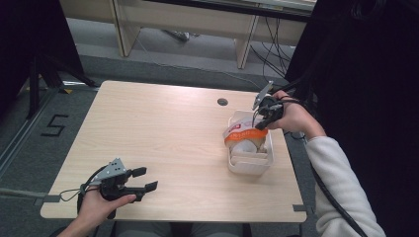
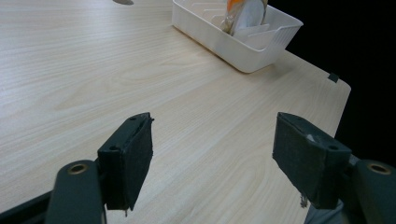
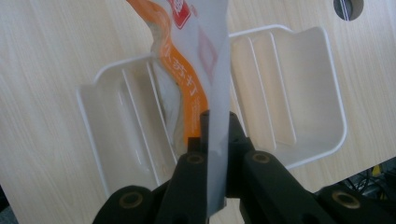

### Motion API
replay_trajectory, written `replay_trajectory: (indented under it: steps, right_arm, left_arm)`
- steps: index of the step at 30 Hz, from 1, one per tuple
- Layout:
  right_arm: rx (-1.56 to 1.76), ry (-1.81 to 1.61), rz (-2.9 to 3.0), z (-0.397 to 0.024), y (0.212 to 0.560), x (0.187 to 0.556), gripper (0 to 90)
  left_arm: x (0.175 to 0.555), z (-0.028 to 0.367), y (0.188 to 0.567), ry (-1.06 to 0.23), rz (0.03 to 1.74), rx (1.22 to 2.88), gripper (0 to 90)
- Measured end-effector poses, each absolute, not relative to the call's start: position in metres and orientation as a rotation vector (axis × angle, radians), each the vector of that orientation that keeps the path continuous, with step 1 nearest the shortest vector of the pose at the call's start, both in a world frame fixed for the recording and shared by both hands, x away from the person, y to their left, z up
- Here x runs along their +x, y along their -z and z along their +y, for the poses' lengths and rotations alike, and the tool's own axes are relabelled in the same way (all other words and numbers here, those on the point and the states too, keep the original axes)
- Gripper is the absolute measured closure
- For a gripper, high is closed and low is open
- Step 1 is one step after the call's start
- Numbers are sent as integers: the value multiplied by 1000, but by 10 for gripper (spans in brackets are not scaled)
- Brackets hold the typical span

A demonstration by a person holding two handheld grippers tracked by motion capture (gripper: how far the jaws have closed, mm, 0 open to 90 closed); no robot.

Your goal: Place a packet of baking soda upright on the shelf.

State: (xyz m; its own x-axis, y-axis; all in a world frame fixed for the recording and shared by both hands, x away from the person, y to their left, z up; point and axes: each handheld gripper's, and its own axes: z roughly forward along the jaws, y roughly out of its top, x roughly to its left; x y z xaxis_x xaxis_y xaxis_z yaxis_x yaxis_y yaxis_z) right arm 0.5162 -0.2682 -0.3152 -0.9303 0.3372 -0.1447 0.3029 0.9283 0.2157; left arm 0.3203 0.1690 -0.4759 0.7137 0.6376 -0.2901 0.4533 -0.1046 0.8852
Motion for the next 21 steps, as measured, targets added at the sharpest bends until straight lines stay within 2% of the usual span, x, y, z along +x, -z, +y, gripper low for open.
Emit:
replay_trajectory:
  steps: [9, 13, 21]
  right_arm:
    - [517, -286, 2908, -273, 318, 515, 900]
    - [598, -366, 2828, -271, 314, 508, 728]
    - [632, -594, 2761, -258, 302, 491, 521]
  left_arm:
    - [321, 169, 476, -193, 863, 1744, 279]
    - [321, 169, 477, -192, 870, 1742, 279]
    - [321, 168, 477, -189, 864, 1745, 279]
